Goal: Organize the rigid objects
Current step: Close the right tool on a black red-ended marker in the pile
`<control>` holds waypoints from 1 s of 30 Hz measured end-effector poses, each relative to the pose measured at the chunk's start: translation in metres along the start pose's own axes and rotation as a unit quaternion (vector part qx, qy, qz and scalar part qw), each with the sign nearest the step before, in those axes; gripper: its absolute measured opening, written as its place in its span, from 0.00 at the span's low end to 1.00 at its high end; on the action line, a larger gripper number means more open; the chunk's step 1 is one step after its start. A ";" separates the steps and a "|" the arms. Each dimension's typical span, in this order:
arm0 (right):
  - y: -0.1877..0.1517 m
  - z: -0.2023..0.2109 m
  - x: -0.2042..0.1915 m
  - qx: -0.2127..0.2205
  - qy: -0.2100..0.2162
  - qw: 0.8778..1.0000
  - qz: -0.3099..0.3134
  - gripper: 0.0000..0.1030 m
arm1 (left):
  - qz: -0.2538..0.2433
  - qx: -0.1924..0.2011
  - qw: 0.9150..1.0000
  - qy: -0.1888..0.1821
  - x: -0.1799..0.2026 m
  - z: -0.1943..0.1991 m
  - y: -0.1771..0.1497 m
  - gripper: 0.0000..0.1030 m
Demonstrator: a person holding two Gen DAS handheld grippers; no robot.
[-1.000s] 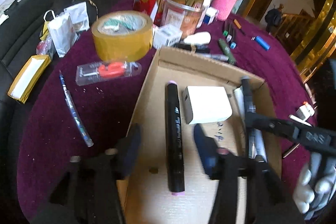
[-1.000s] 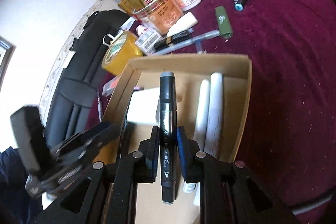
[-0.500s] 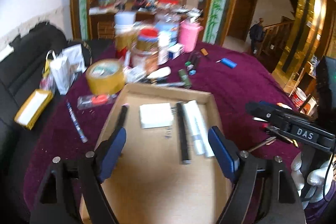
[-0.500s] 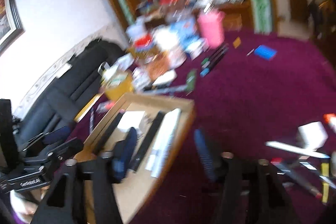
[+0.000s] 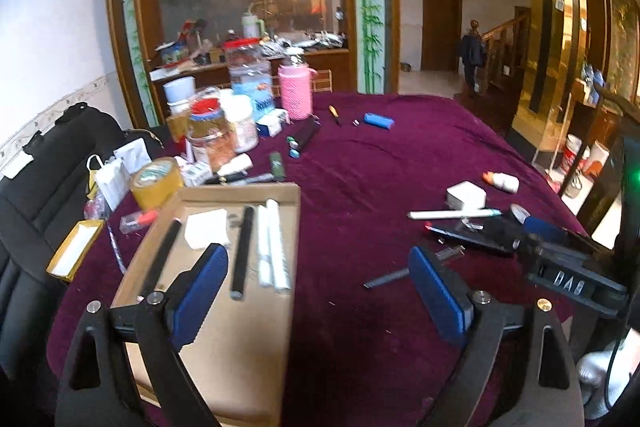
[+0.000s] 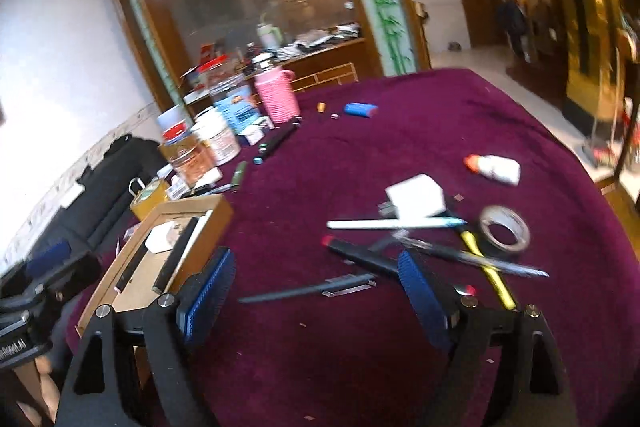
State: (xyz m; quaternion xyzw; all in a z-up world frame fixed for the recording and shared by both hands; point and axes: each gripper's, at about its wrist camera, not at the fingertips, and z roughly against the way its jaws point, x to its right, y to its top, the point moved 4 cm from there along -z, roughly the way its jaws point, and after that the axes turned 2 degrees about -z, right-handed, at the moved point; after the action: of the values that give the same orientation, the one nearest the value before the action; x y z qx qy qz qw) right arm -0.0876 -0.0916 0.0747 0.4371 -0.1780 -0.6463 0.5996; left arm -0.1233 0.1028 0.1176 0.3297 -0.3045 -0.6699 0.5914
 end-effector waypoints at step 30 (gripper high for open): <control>0.018 -0.064 0.097 -0.125 0.002 0.988 -0.091 0.86 | -0.031 -0.078 0.996 0.015 0.023 -0.045 -0.030 0.89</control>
State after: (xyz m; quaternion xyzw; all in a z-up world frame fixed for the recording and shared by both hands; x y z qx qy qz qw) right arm -0.0170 -0.1670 0.0187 0.3742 -0.0542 -0.7145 0.5886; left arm -0.1066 0.0827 0.0647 0.3021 -0.2319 -0.7047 0.5986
